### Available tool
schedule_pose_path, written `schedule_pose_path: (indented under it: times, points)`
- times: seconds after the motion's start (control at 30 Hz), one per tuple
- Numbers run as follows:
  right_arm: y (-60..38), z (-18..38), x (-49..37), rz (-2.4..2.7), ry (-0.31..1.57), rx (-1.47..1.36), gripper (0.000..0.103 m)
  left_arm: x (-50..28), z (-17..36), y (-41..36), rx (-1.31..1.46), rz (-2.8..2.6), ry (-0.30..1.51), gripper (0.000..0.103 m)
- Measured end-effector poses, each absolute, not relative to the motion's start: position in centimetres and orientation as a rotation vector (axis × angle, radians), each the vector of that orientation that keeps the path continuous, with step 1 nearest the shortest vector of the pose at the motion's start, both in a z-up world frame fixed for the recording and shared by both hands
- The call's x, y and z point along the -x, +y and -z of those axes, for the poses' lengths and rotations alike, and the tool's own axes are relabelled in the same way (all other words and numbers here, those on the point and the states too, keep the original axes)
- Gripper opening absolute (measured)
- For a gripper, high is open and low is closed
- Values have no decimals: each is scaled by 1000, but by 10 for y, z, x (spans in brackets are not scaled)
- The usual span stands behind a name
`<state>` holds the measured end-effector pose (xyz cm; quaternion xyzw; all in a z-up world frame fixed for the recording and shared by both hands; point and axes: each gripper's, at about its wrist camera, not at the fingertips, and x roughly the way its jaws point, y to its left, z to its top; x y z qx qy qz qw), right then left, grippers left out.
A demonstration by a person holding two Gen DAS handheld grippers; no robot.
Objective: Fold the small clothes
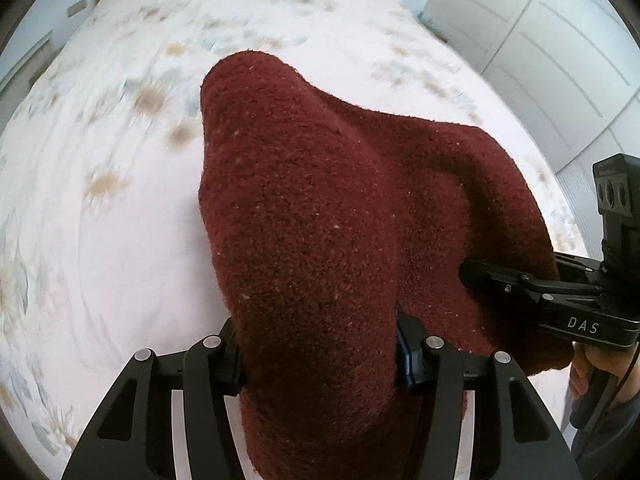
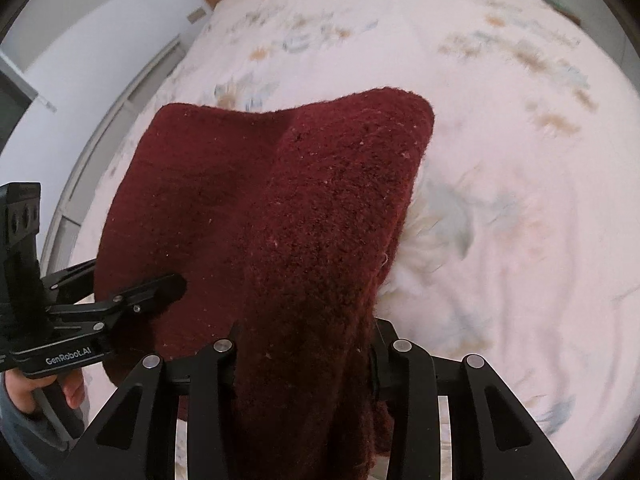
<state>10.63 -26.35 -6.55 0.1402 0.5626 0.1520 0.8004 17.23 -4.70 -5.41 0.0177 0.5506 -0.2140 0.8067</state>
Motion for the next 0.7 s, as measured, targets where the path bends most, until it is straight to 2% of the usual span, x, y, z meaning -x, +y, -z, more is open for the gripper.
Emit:
schedule_pose_path:
  times: [0.13,0.2,0.3,0.37,0.43,0.5,0.6,0.63,0.7]
  points:
    - [-261,90,-104,-289,1228,-296,42,-173,91,-33,-3,440,1226,51]
    - [-268,94,-103,-277,1230,-305,48,-172,98,-31,6,432,1210,58]
    - [-269,92,-98,-244,1227,-257,61,-166,102,-39,6,410,1201,69]
    - [-266,83,-105,-212,1208,-208,78,-165,103,-37,11,390,1210,75]
    - [-270,73,-104,-182,1168,-153,83,-169,104,-26,25,371,1228,77]
    - [-268,66,-102,-164,1154,-112,86,-159,100,-20,22,343,1243,87]
    - [-265,59,-98,-151,1135,-80,99,-152,87,-14,-34,305,1207,102]
    - [-266,58,-97,-148,1126,-81,102,-151,85,-12,-40,303,1199,102]
    - [-267,55,-92,-139,1103,-95,102,-145,79,-4,-50,290,1168,102]
